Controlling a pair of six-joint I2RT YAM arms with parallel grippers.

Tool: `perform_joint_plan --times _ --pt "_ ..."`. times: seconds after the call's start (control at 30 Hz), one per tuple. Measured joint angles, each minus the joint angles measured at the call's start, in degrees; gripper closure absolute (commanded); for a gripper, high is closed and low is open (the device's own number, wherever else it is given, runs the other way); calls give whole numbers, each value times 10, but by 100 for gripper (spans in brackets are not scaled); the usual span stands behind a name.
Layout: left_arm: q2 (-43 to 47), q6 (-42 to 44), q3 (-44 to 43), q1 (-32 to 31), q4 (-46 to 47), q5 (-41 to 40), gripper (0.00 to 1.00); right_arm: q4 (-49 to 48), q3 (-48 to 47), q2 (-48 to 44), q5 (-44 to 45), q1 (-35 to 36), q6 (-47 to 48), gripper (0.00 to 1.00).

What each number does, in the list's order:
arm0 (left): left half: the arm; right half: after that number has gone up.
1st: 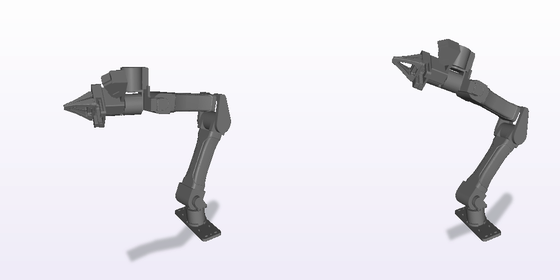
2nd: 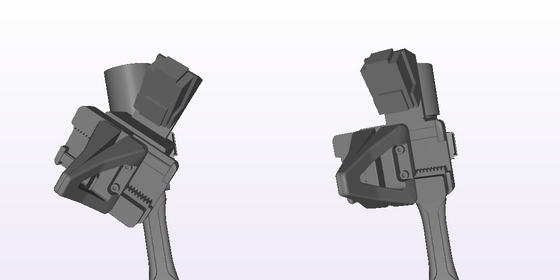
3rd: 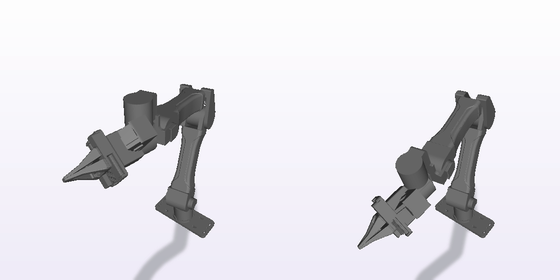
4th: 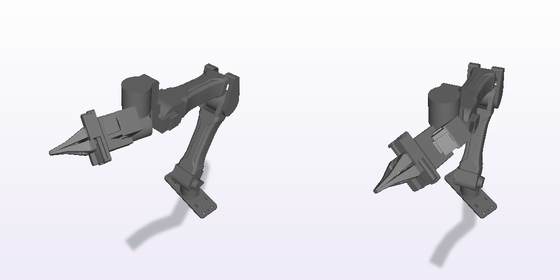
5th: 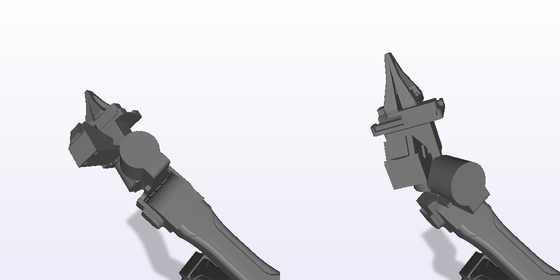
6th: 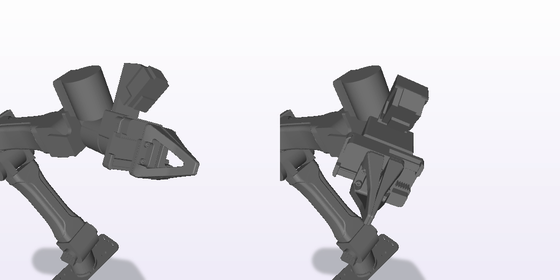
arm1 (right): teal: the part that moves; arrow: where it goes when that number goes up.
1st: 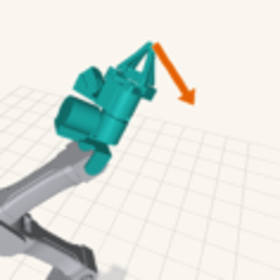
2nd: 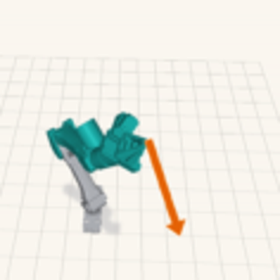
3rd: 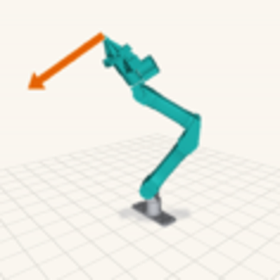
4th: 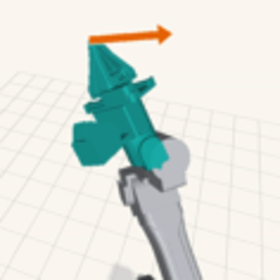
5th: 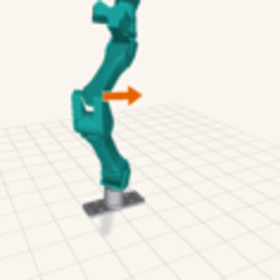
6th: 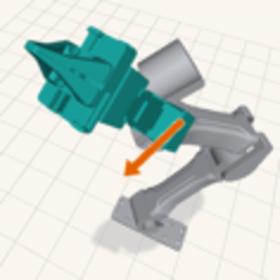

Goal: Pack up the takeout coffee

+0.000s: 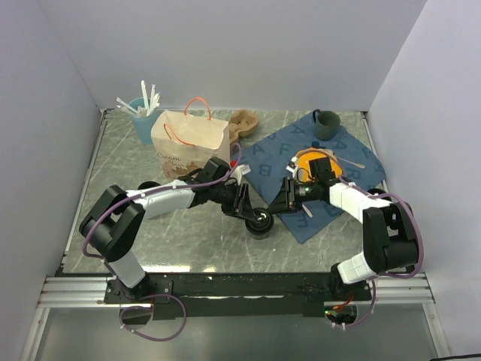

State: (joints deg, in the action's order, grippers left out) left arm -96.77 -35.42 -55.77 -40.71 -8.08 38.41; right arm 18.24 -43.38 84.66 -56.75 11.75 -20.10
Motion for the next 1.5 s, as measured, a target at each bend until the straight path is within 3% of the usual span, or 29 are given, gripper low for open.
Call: perform_joint_plan --times 0.23,0.47,0.57,0.67,0.8,0.93,1.27,1.5 --pt "0 0 5 0 5 2 56 -108 71 -17 -28 -9 -65 79" --pt "1 -2 12 0 11 10 56 -289 163 -37 -50 -17 -162 82" --pt "2 -3 13 0 11 10 56 -342 180 -37 -53 -18 -184 80" --pt "3 -6 16 1 13 10 56 -362 185 -37 -52 -18 -195 70" --pt "7 -13 22 1 21 8 57 -282 161 -62 -19 -13 -184 56" --pt "13 -24 32 1 37 5 57 -143 102 -106 40 -6 -160 53" --pt "29 -53 43 -6 42 -27 57 23 74 -235 129 -6 -172 59" --pt "34 -63 48 -7 43 -33 57 28 141 -329 161 3 -227 59"
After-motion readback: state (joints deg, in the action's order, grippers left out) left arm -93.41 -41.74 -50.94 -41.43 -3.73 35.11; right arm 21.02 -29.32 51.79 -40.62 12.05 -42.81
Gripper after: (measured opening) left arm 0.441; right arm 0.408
